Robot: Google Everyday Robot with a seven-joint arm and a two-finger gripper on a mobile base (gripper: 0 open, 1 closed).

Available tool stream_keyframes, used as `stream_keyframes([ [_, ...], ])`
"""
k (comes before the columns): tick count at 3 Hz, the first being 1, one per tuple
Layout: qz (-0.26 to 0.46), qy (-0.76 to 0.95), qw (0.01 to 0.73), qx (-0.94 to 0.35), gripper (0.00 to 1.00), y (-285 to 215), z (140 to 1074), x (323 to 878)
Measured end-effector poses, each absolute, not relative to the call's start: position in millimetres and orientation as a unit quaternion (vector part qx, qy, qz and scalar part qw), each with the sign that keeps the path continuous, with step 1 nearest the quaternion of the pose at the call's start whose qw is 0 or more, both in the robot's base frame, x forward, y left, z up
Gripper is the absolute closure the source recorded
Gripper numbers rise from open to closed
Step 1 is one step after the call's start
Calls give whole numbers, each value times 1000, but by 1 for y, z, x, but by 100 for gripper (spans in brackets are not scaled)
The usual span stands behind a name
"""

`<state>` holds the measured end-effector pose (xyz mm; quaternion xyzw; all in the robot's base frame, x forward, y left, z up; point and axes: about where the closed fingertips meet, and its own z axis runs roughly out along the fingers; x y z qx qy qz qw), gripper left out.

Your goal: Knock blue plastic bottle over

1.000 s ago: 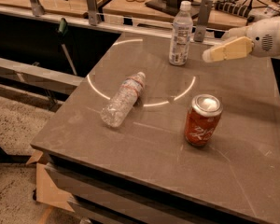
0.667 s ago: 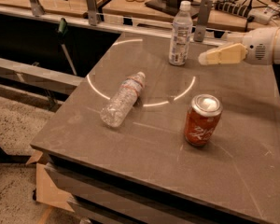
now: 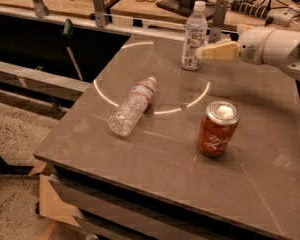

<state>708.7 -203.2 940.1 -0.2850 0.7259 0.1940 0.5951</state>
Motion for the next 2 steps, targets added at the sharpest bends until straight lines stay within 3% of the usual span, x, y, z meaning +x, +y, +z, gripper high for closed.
stream_keyframes([
  [2,204,710,609,-290,0,-155,933,751],
])
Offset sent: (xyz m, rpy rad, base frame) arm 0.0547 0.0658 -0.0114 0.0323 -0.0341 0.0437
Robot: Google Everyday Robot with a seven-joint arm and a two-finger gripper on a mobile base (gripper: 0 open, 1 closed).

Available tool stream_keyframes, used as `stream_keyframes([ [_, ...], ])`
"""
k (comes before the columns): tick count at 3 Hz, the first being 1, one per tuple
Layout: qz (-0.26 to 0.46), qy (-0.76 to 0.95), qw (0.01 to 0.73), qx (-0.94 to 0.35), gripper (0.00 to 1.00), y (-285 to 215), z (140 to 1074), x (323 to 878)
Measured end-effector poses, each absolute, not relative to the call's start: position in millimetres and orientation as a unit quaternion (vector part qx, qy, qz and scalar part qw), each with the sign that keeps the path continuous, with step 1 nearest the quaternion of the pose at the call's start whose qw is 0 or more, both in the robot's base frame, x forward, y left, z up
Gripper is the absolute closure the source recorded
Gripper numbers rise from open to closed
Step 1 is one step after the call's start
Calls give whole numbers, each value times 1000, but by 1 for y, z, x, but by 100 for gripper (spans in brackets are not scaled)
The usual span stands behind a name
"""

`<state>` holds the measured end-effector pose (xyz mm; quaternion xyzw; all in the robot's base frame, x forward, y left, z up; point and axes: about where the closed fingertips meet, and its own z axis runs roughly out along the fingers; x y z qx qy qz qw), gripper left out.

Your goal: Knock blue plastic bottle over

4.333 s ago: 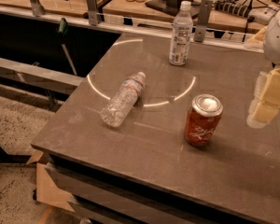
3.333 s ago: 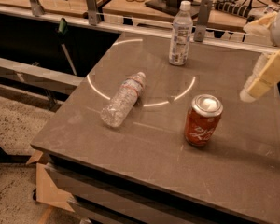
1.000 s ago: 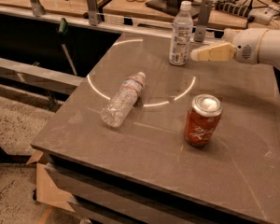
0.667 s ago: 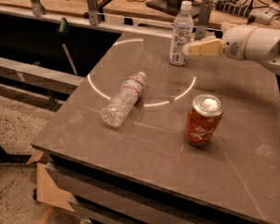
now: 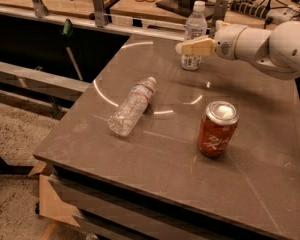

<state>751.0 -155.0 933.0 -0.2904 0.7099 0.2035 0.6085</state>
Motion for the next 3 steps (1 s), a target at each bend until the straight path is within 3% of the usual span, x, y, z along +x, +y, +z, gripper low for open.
stream_keyframes([
  [1,217,705,605,-299,18,-143,930,763],
  [3,205,711,588,-326,65,-139,942,771],
])
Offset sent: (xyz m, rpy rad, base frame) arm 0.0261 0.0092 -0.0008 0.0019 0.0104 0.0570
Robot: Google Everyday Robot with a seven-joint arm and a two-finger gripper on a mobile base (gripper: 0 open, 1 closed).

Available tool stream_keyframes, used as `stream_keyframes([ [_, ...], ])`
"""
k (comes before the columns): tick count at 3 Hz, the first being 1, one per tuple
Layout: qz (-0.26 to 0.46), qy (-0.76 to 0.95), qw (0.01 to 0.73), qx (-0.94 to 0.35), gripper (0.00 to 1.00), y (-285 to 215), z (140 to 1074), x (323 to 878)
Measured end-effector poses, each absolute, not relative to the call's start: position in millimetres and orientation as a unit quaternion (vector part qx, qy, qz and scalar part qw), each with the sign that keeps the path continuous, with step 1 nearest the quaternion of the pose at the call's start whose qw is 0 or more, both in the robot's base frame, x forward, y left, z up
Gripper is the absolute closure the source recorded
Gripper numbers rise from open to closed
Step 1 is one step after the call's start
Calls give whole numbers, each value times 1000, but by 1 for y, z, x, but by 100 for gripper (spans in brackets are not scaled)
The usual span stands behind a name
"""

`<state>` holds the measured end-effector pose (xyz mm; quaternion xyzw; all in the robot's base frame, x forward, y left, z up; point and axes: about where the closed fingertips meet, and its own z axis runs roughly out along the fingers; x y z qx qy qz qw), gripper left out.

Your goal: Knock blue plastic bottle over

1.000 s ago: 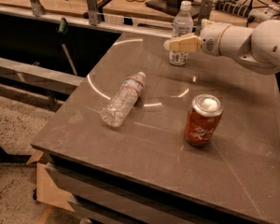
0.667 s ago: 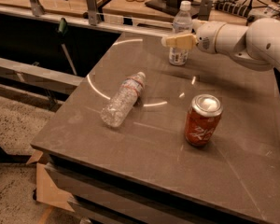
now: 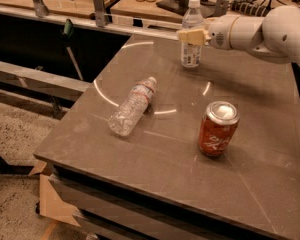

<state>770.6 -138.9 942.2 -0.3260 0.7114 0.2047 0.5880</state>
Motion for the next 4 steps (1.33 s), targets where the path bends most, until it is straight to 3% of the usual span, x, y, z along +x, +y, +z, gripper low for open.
stream_keyframes([
  [1,166,715,566,-375,88,-140,979,765],
  [2,112,707,527,-458,100,-127,1015,751],
  [4,23,732,334,-593,100,-100,975,715],
])
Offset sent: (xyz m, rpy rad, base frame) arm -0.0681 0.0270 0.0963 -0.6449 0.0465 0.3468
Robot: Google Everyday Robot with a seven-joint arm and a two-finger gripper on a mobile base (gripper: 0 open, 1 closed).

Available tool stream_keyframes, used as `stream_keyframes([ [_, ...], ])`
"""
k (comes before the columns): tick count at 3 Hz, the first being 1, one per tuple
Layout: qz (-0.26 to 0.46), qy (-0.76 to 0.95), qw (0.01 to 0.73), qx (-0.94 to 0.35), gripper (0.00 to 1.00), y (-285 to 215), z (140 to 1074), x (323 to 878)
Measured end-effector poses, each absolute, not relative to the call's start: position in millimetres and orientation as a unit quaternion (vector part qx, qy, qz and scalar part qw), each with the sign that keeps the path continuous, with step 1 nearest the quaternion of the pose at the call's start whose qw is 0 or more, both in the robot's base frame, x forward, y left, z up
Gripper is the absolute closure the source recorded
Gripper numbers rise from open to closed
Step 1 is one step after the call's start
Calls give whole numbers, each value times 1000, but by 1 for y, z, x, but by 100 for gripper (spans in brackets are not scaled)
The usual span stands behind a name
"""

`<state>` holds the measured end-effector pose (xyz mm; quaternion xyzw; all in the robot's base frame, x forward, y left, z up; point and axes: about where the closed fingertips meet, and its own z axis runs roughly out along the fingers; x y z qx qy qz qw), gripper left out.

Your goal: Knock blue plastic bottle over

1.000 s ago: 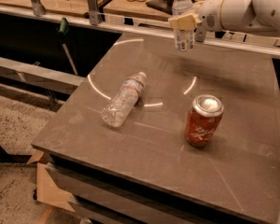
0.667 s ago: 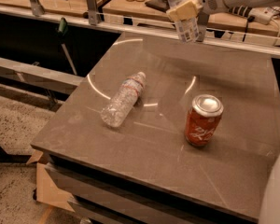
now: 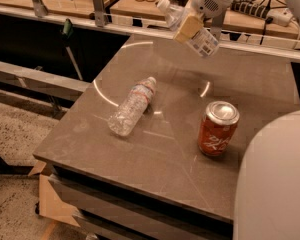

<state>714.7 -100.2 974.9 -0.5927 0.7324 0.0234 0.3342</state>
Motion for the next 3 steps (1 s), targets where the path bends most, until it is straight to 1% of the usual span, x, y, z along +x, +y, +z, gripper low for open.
stream_keyframes([
  [1,18,752,227,-619,100,-104,928,697],
  [2,19,752,183,-633,82,-103,906,690],
  [3,30,751,152,-641,59,-102,887,684],
])
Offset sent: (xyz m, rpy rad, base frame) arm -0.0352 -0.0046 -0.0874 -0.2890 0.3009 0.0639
